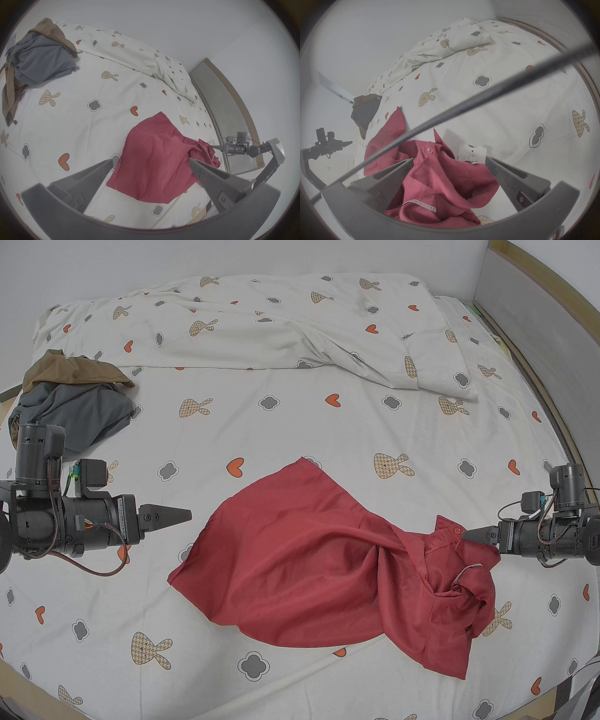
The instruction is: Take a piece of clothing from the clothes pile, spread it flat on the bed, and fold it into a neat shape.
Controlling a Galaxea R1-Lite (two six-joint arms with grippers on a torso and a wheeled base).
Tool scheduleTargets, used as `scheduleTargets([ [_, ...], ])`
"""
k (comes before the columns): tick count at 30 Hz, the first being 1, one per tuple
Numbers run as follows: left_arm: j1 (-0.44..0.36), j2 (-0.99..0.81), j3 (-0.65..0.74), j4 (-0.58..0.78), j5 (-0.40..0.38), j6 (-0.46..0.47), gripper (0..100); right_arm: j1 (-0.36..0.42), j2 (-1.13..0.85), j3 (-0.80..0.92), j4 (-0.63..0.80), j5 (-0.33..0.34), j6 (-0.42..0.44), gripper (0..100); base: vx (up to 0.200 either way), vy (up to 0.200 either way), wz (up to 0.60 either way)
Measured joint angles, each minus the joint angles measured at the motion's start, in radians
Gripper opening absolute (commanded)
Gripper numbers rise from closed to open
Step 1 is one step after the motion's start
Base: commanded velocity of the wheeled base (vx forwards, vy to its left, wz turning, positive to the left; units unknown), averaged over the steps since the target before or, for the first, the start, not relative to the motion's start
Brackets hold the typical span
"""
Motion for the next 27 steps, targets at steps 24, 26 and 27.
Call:
scheduleTargets([
  [24, -0.001, 0.003, 0.003, 0.000, 0.001, 0.005, 100, -0.045, 0.091, -0.037, 0.009, 0.150, 0.009, 100, 0.000, 0.000, 0.00],
  [26, -0.001, 0.003, 0.003, 0.000, 0.001, 0.005, 100, -0.044, 0.099, -0.040, 0.010, 0.216, 0.020, 100, 0.000, 0.000, 0.00],
  [27, -0.001, 0.003, 0.003, 0.000, 0.001, 0.005, 100, -0.043, 0.102, -0.041, 0.010, 0.246, 0.028, 100, 0.000, 0.000, 0.00],
])
